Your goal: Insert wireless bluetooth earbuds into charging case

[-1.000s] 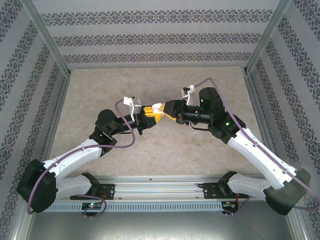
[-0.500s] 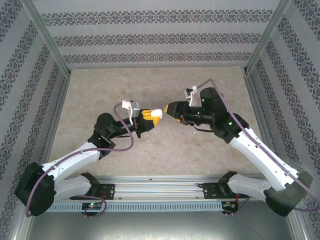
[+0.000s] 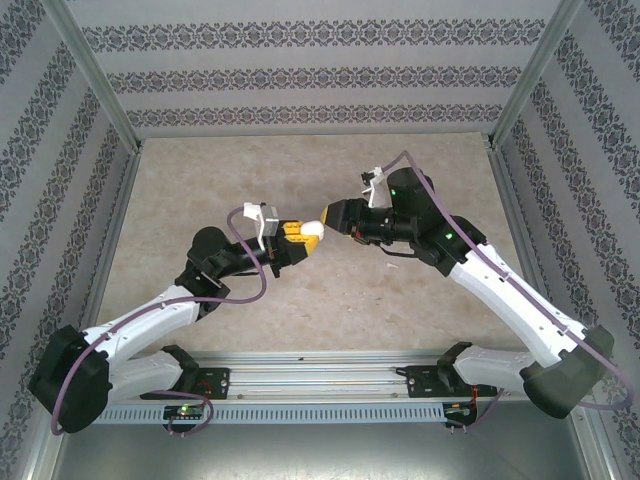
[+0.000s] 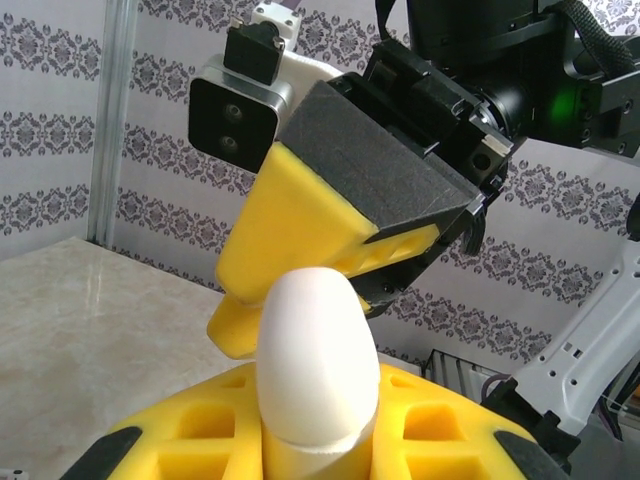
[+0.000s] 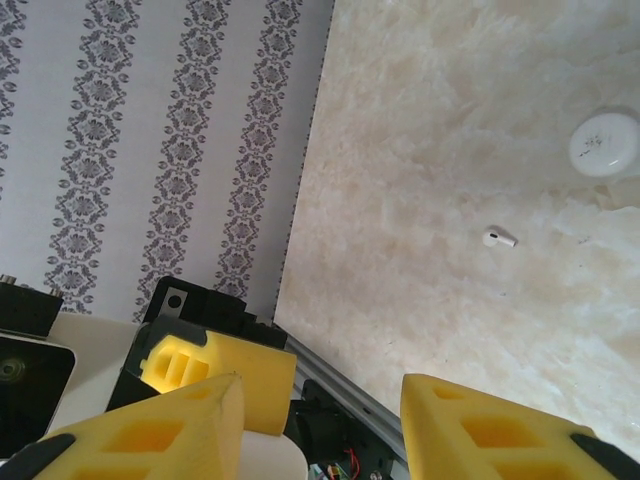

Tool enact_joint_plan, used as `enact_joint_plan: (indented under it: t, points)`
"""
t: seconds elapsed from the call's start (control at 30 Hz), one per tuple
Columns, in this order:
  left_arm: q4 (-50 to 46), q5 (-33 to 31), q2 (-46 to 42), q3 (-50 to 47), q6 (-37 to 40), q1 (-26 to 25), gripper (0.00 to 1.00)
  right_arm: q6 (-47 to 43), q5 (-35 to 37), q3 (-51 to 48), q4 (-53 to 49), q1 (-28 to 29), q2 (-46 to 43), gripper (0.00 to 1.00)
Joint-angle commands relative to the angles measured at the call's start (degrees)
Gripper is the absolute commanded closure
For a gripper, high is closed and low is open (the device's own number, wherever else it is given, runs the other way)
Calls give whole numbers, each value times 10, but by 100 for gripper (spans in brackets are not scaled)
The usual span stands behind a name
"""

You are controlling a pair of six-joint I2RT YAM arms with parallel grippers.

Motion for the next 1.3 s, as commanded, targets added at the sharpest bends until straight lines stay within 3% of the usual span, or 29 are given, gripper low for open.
enact_joint_plan:
  t: [0.0, 0.27, 0.53, 1.27]
  points:
    - [11, 22, 8, 9, -7, 9, 98, -20, 2, -21, 13, 10, -39, 55]
    - [21, 27, 13, 11, -20, 16, 98, -27, -9, -44, 44, 25, -69, 55]
    - [28, 35, 22, 17, -24, 17, 98, -58, -24, 11, 17, 49, -7, 57]
    - [-4, 52, 38, 16, -7, 17, 99, -57, -12, 114, -27, 40, 74, 60]
